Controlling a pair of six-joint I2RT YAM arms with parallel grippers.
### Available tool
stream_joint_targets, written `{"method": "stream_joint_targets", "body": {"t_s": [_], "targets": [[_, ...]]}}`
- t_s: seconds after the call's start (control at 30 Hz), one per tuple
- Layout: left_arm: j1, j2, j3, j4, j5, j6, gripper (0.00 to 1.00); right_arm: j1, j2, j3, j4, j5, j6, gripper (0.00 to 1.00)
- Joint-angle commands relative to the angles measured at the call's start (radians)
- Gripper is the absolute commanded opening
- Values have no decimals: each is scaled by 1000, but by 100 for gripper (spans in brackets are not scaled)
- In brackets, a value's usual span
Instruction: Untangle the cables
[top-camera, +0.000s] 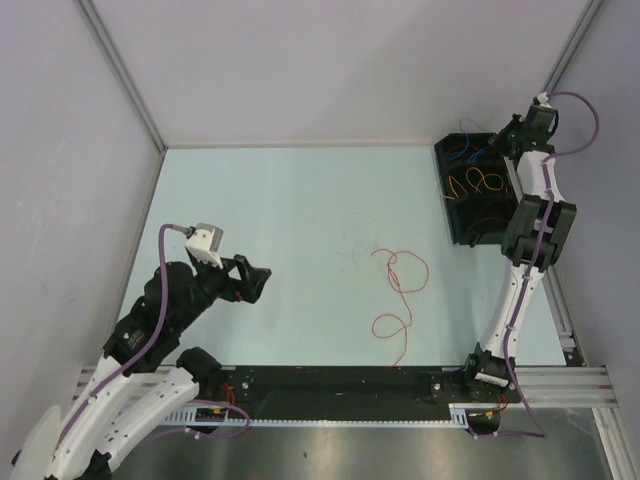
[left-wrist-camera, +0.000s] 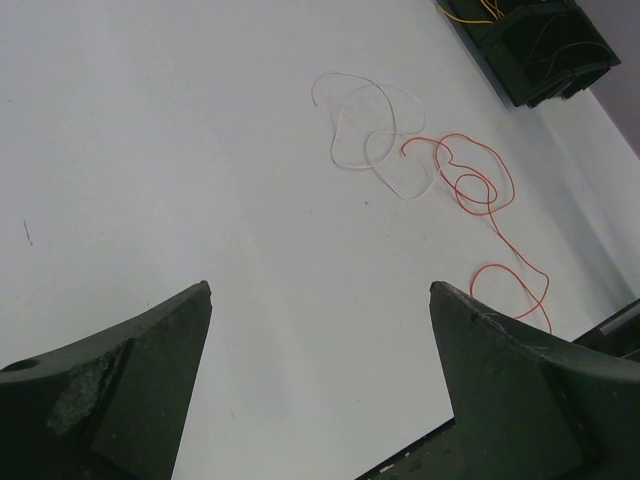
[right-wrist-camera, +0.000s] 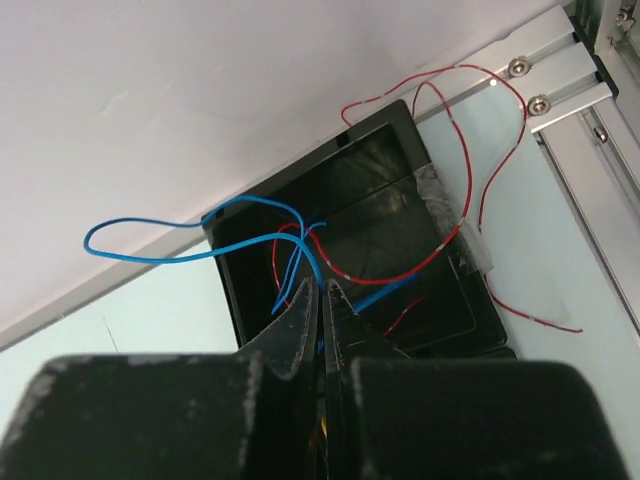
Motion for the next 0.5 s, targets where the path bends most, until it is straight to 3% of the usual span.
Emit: {"method": "stream_joint_targets", "body": {"t_s": [0.0, 0.23, 0.47], "targets": [[9, -12, -5, 29, 14, 11, 95, -18, 23, -4, 100, 61, 119, 0], [10, -10, -4, 27, 14, 13, 95, -4, -8, 11, 160, 158, 277, 0], [12, -26, -5, 29, 14, 11, 95, 51, 11, 22, 166, 240, 188, 0]]}}
